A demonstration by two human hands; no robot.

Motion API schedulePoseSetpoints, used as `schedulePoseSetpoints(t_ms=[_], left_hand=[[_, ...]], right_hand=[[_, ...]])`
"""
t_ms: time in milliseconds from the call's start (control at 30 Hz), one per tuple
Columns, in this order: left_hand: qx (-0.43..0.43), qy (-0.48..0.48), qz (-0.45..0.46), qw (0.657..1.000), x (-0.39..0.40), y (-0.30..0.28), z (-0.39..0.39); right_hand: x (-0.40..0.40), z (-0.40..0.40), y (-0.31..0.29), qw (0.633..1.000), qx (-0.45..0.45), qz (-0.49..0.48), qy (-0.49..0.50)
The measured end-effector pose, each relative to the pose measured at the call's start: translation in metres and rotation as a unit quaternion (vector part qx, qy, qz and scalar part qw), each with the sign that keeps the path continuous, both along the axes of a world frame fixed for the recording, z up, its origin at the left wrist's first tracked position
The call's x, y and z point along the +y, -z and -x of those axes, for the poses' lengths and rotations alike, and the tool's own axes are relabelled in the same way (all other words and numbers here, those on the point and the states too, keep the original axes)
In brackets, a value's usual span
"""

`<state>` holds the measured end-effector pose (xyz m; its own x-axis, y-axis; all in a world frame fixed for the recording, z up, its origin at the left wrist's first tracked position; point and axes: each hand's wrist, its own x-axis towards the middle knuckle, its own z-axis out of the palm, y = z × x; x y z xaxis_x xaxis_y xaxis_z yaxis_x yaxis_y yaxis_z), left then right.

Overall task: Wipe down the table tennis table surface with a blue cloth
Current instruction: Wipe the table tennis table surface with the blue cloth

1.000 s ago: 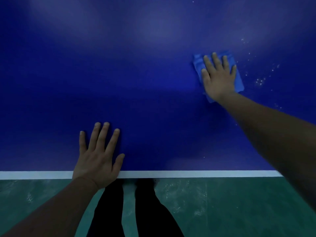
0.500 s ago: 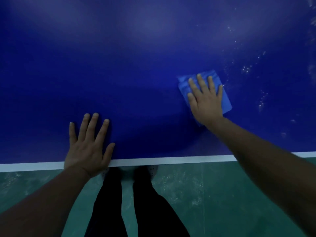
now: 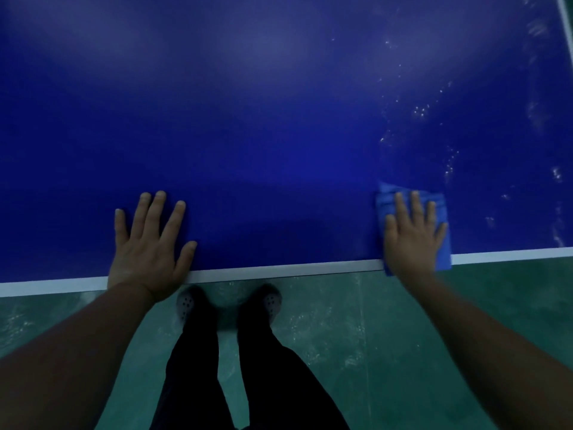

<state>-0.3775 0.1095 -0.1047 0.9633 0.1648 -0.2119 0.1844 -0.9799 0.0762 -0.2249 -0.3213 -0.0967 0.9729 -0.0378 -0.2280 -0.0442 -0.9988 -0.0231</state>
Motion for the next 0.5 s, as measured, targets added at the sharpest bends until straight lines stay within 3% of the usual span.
schedulePoseSetpoints(t_ms=[67, 133, 300, 500], left_hand=[[0.002, -0.004, 0.004, 1.0, -0.001, -0.001, 0.0], [0.007, -0.008, 0.001, 1.0, -0.001, -0.001, 0.0], [0.037, -0.033, 0.005, 0.999, -0.006, -0.005, -0.002], [0.03, -0.04, 0.036, 0.998, -0.025, -0.006, -0.031]], right_hand=[[-0.004, -0.006, -0.003, 0.998, 0.001, -0.004, 0.055], [0.02, -0.006, -0.001, 0.999, -0.001, -0.007, 0.038], [0.109, 0.006, 0.004, 0.972, -0.021, -0.041, -0.231], [0.155, -0.031, 0.003, 0.913, -0.008, -0.059, -0.403]])
